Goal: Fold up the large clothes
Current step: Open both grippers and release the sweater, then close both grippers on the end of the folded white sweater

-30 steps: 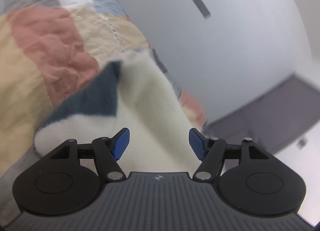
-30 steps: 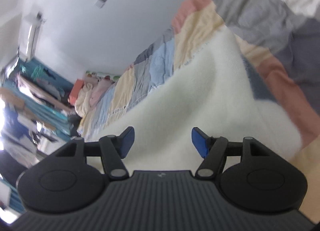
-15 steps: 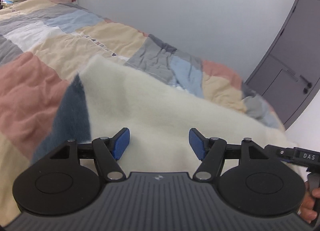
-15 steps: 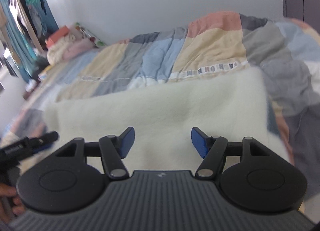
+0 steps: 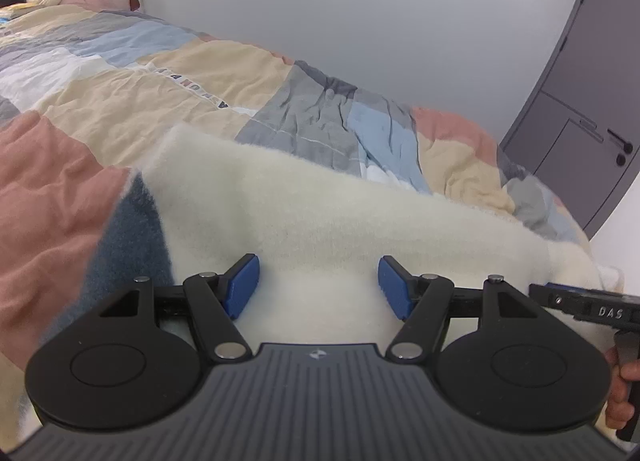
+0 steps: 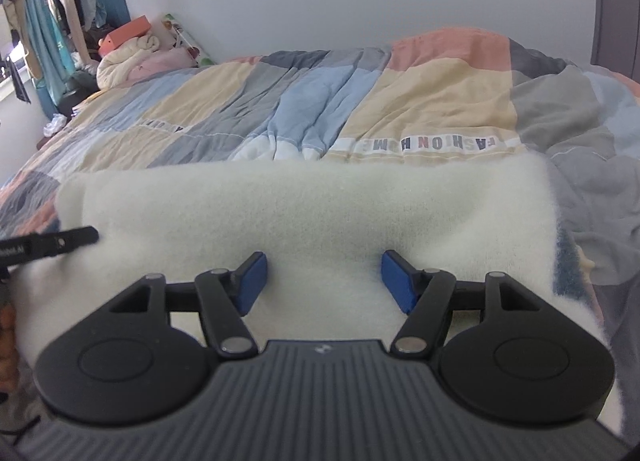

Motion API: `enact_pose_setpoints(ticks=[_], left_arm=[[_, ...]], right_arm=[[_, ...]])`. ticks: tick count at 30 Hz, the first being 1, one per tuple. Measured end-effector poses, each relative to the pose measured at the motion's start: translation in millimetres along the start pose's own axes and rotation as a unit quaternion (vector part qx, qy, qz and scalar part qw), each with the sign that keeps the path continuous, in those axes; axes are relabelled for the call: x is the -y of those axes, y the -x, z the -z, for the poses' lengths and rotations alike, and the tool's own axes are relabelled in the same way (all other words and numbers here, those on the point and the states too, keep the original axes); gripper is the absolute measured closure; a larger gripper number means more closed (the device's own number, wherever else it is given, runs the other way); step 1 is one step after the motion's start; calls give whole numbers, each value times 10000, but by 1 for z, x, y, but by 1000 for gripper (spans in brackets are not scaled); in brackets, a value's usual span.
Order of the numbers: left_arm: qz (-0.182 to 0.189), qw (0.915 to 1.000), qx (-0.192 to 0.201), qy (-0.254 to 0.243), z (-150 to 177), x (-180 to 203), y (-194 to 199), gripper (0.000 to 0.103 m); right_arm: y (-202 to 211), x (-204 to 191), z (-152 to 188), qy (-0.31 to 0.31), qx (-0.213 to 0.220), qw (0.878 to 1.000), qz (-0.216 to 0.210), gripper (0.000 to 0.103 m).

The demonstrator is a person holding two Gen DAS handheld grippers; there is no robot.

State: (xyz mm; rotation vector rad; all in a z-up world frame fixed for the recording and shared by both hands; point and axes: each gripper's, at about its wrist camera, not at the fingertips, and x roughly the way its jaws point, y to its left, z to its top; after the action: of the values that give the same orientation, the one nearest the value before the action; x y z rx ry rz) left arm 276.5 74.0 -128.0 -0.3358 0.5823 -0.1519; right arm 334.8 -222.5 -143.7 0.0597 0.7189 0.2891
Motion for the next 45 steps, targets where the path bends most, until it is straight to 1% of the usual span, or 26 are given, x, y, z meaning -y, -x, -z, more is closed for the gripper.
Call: enact_pose_setpoints(ticks=[2, 6, 9, 11, 14, 16, 20, 22, 24, 26, 28, 29, 31, 34, 35, 36, 37, 38, 39, 40, 41, 42, 44, 45], left_arm=[[-2, 10000, 43, 49, 1, 1, 5, 32], [-2, 9999, 121, 106, 6, 5, 22, 31], [47, 9992, 177, 367, 9, 5, 42, 31], [72, 9988, 220, 437, 13, 8, 57, 31], [95, 9984, 209, 518, 21, 13, 81, 30], [226, 9974, 160, 669, 27, 14, 94, 29], [529, 9911, -100, 1214, 43, 13, 113, 29], [666, 9863, -299, 1478, 51, 11, 116, 28], [749, 9814, -500, 1695, 58, 8, 115, 27], [776, 9734, -681, 2043, 66, 0, 111, 26], [903, 9577, -906, 2577, 75, -13, 103, 26], [970, 9464, -1022, 2907, 80, -20, 98, 26], [1041, 9292, -1127, 3362, 87, -31, 90, 26], [1056, 9073, -1175, 3898, 97, -43, 75, 26], [1099, 8983, -1195, 4083, 100, -46, 69, 26], [1186, 8889, -1162, 4270, 102, -49, 64, 26], [1230, 8826, -1081, 4407, 103, -52, 60, 27], [1232, 8810, -1020, 4452, 102, -53, 58, 28], [1212, 8820, -946, 4454, 99, -53, 57, 28], [1111, 8851, -897, 4429, 96, -54, 56, 29], [1011, 8875, -836, 4418, 93, -54, 56, 37], [952, 8888, -790, 4413, 92, -55, 55, 41], [860, 8920, -718, 4380, 91, -54, 56, 59], [851, 8957, -657, 4314, 90, -52, 58, 62]], right_arm=[[0, -2, -2, 33, -10, 10000, -3, 37], [9, -5, -3, -104, 12, 9999, 21, 37], [23, -9, -2, -290, 109, 9995, 86, 36], [36, -13, 2, -541, 134, 9984, 34, 36], [57, -17, 14, -1010, 128, 9944, -297, 36], [71, -22, 26, -1265, 70, 9904, -550, 36], [93, -30, 49, -1555, -87, 9828, -988, 34], [96, -32, 59, -1832, -245, 9750, -1233, 34], [93, -31, 71, -2221, -508, 9617, -1525, 33], [88, -30, 82, -2549, -717, 9490, -1709, 33], [81, -28, 90, -2846, -926, 9362, -1843, 33], [77, -27, 92, -2980, -1013, 9304, -1877, 33], [71, -26, 96, -3194, -1148, 9204, -1941, 34], [65, -22, 99, -3400, -1179, 9114, -1996, 34], [63, -21, 100, -3451, -1200, 9091, -1998, 34], [61, -21, 101, -3520, -1239, 9059, -2002, 34], [58, -19, 103, -3594, -1287, 9017, -2030, 34], [56, -19, 105, -3655, -1340, 8977, -2063, 34], [54, -20, 107, -3707, -1399, 8940, -2094, 34], [52, -21, 108, -3717, -1434, 8929, -2098, 34], [51, -21, 109, -3718, -1460, 8922, -2105, 34], [49, -22, 111, -3735, -1474, 8906, -2138, 34], [46, -23, 112, -3801, -1494, 8836, -2289, 34], [45, -24, 112, -3823, -1496, 8809, -2354, 34]])
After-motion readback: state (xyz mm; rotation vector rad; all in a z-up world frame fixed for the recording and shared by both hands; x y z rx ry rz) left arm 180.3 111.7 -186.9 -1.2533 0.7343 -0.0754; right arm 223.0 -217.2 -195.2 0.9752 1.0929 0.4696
